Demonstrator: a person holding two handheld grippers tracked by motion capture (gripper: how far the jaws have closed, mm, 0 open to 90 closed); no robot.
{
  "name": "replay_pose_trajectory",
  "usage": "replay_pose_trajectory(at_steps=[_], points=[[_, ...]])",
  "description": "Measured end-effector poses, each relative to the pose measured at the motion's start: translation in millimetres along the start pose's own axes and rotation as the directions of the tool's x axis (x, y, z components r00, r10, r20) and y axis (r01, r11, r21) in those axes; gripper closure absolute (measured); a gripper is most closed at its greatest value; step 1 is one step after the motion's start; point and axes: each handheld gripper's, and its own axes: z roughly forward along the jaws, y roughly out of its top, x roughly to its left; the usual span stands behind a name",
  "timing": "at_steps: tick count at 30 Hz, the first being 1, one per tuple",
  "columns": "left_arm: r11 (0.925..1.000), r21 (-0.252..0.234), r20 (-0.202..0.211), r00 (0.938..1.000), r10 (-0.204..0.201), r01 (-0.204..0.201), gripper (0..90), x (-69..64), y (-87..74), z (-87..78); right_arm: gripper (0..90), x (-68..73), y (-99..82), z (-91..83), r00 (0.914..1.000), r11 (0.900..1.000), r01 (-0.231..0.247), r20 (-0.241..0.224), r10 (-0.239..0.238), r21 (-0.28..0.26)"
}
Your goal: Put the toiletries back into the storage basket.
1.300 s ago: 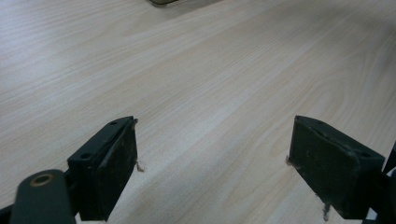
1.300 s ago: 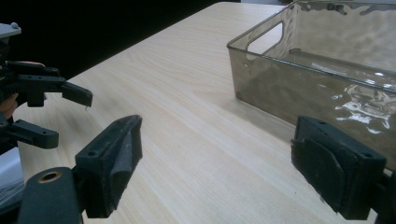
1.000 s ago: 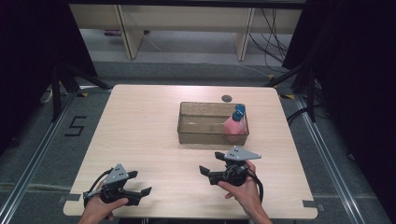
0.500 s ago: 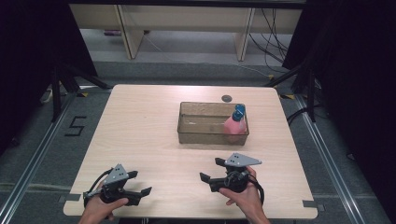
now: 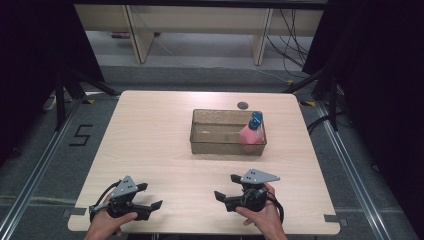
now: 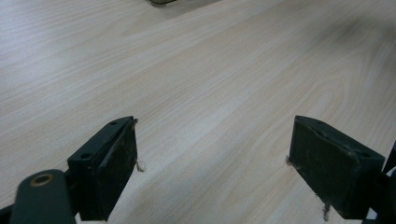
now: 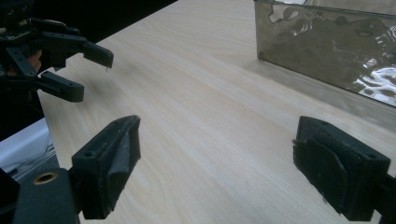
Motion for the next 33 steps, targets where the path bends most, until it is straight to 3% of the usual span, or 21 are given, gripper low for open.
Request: replay_pose_trajectory(at_steps=[1,2,4,5,7,9,12,13,17,19,20,26,28,30,32,33], points=[[1.0000,0.000,0.000,1.0000,0.000,0.000,14.8,0.0,0.0,0.0,15.7,0.6,-0.7,-0.3,1.0000,1.0000,-0.007,-0.002,0.007,0.004],[1.0000,0.000,0.000,1.0000,-0.001,0.001,14.8,0.0,0.0,0.0,15.7,-1.6,-1.1,0.6,0.9996,0.9998,0.018,-0.021,-0.018,0.000],[1.0000,0.000,-0.001,1.0000,-0.002,0.002,14.8,-0.1,-0.1,0.0,15.7,1.4,-2.8,-1.9,0.9999,0.9998,-0.015,0.000,0.015,0.012],[1.0000,0.000,0.000,1.0000,-0.002,0.002,14.8,-0.1,0.0,0.1,15.7,-1.3,-2.9,-1.9,0.9995,0.9996,0.029,0.010,-0.029,0.002],[1.0000,0.000,0.000,1.0000,-0.002,0.002,14.8,-0.1,0.0,0.0,15.7,0.0,-4.8,-1.8,1.0000,1.0000,0.003,0.005,-0.003,0.009],[1.0000,0.000,-0.001,1.0000,-0.001,0.001,14.8,0.0,0.0,0.0,15.7,-1.0,-6.1,-1.9,0.9997,0.9997,0.024,0.003,-0.024,0.006],[1.0000,0.000,-0.001,1.0000,-0.001,0.001,14.8,-0.1,0.0,0.1,15.7,0.1,-8.2,-2.7,0.9998,0.9997,0.019,-0.002,-0.019,0.013],[1.0000,0.001,0.000,1.0000,0.000,0.000,14.8,-0.1,0.0,0.0,15.7,2.9,-10.1,-4.0,0.9999,0.9994,-0.006,0.008,0.006,0.033],[1.0000,-0.001,-0.005,1.0000,0.000,0.000,14.8,-0.3,-0.1,0.2,15.8,1.7,-13.4,-3.3,0.9997,0.9993,0.025,0.004,-0.026,0.027],[1.0000,0.002,-0.001,1.0000,0.003,-0.003,14.8,0.0,0.0,-0.1,15.8,4.4,-15.2,-4.2,0.9999,0.9994,-0.008,0.009,0.008,0.035],[1.0000,0.007,0.001,1.0000,0.003,-0.003,14.8,0.1,0.2,-0.4,15.8,3.1,-15.3,-5.9,0.9997,0.9992,0.018,0.019,-0.018,0.035],[1.0000,0.006,0.002,1.0000,0.001,-0.001,14.8,0.2,0.1,-0.1,15.8,3.9,-19.3,-8.3,0.9998,0.9995,0.011,0.013,-0.012,0.030],[1.0000,0.006,0.002,1.0000,0.001,-0.001,14.8,0.3,0.1,-0.2,15.8,6.2,-21.0,-9.1,0.9998,0.9995,-0.016,0.015,0.015,0.027],[1.0000,0.007,0.003,1.0000,0.002,-0.002,14.8,0.3,0.2,-0.3,15.8,4.4,-20.7,-10.0,0.9998,0.9995,0.011,0.018,-0.011,0.031],[1.0000,0.006,0.002,1.0000,0.002,-0.002,14.8,0.5,0.1,0.0,15.8,5.0,-22.4,-11.5,0.9997,0.9997,-0.001,0.022,0.000,0.026],[1.0000,0.006,0.004,1.0000,0.007,-0.007,14.8,0.9,0.2,0.2,15.8,8.8,-22.9,-13.8,0.9985,0.9981,-0.050,0.023,0.050,0.036]])
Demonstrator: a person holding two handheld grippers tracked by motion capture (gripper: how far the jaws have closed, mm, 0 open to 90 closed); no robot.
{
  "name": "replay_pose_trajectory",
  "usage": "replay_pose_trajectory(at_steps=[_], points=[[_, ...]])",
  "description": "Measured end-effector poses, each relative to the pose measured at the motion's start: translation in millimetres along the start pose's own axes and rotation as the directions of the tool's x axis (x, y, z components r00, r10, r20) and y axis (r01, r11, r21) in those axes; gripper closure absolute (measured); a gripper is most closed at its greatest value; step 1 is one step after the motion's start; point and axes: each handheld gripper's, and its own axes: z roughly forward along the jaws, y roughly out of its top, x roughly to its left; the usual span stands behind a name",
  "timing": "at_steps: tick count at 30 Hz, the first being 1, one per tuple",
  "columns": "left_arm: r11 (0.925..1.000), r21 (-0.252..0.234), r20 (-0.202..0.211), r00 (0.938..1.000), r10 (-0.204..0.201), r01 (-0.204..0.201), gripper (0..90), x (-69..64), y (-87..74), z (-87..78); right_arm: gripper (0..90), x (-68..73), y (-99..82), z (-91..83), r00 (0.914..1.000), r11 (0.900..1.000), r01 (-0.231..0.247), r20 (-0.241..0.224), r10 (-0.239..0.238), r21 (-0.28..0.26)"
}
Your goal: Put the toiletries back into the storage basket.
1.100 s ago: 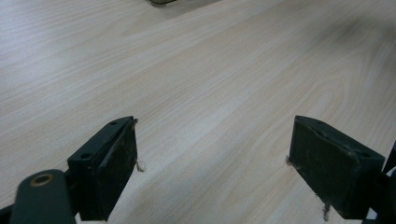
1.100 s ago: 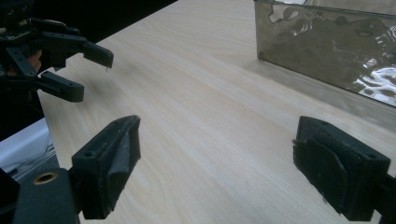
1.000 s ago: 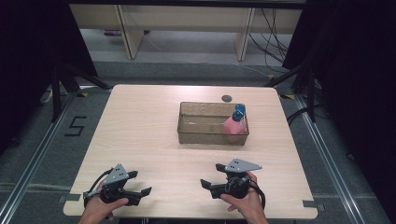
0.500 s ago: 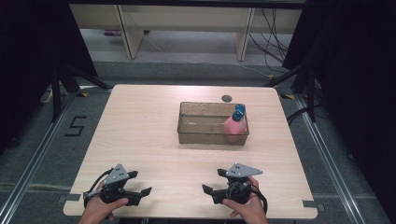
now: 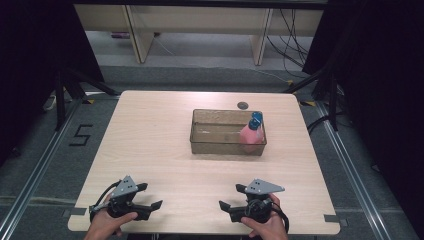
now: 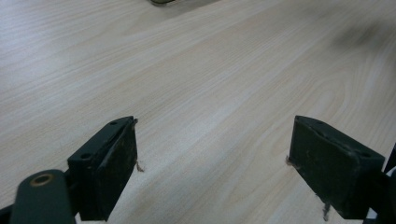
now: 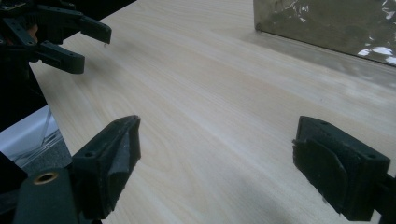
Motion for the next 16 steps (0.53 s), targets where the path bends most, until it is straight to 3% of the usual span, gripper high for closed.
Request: replay_pose_trajectory(at_steps=[1,3,4,6,11,13,16], points=[[1.0000,-0.003,0.000,1.0000,-0.005,0.005,14.9,-0.4,-0.2,0.3,15.8,-3.7,0.2,0.1,0.9987,0.9987,0.051,0.005,-0.051,-0.008],[1.0000,-0.002,-0.001,1.0000,-0.005,0.005,14.8,-0.2,-0.3,0.5,15.8,-3.3,-0.6,-0.2,0.9985,0.9985,0.054,0.003,-0.054,-0.012],[0.9996,0.020,-0.011,0.9997,0.020,-0.020,14.8,2.0,0.1,-0.7,15.8,-3.2,-0.9,0.5,0.9985,0.9985,0.054,0.011,-0.054,-0.012],[1.0000,-0.004,0.000,1.0000,-0.003,0.003,14.8,0.0,-0.1,0.3,15.8,-2.3,-1.6,-1.1,0.9986,0.9986,0.052,0.005,-0.052,-0.010],[1.0000,0.000,0.000,1.0000,-0.001,0.001,14.8,0.1,-0.1,0.3,15.8,-2.7,-2.2,-1.6,0.9990,0.9990,0.043,0.010,-0.043,-0.006],[1.0000,0.004,0.001,1.0000,0.005,-0.005,14.8,0.0,0.1,-0.1,15.8,-1.4,-2.5,-1.5,0.9998,0.9998,0.018,0.004,-0.018,-0.010],[1.0000,0.005,-0.002,1.0000,0.008,-0.008,14.8,-0.4,0.3,-0.3,15.8,-3.9,-1.7,-2.1,0.9992,0.9994,0.034,0.021,-0.034,-0.007]])
